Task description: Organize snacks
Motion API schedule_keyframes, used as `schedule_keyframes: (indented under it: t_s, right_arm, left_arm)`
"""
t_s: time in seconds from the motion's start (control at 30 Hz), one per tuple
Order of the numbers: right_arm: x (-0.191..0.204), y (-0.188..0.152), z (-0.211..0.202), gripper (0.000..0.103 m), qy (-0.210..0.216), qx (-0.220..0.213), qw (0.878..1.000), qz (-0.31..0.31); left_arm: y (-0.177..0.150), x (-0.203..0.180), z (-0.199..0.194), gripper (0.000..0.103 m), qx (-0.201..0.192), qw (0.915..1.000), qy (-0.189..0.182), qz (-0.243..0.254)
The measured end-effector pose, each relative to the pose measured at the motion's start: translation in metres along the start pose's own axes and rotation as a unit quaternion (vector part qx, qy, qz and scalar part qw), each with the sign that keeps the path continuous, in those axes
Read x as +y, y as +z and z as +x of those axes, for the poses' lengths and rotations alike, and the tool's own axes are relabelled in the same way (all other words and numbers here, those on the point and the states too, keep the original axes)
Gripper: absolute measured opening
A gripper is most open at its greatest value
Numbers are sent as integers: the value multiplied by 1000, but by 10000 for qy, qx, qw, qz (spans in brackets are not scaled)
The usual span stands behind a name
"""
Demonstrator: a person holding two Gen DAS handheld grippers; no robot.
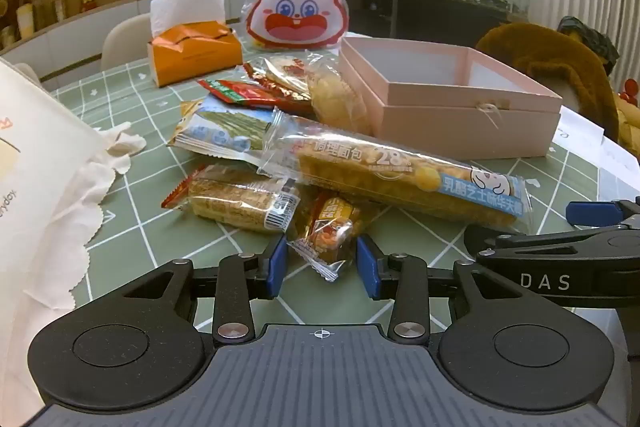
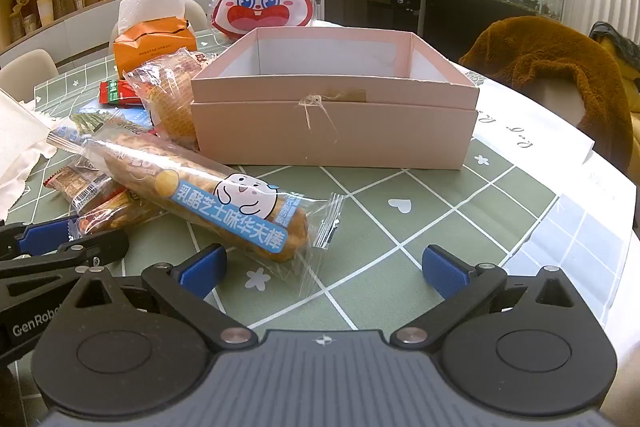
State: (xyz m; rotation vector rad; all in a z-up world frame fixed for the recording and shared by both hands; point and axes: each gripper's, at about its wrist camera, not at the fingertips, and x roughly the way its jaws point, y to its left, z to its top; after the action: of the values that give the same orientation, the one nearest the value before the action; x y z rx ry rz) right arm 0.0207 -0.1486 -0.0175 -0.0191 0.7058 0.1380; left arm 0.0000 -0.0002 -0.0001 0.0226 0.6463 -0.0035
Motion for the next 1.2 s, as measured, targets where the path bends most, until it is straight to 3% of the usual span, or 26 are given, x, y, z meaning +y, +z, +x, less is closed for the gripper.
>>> schedule_keyframes:
  t_s: [1.2]
  right_arm:
    - [0, 0, 0, 103, 1, 4, 10000, -4]
  left_arm:
    - [1, 0, 1, 44, 1, 10000, -11, -40]
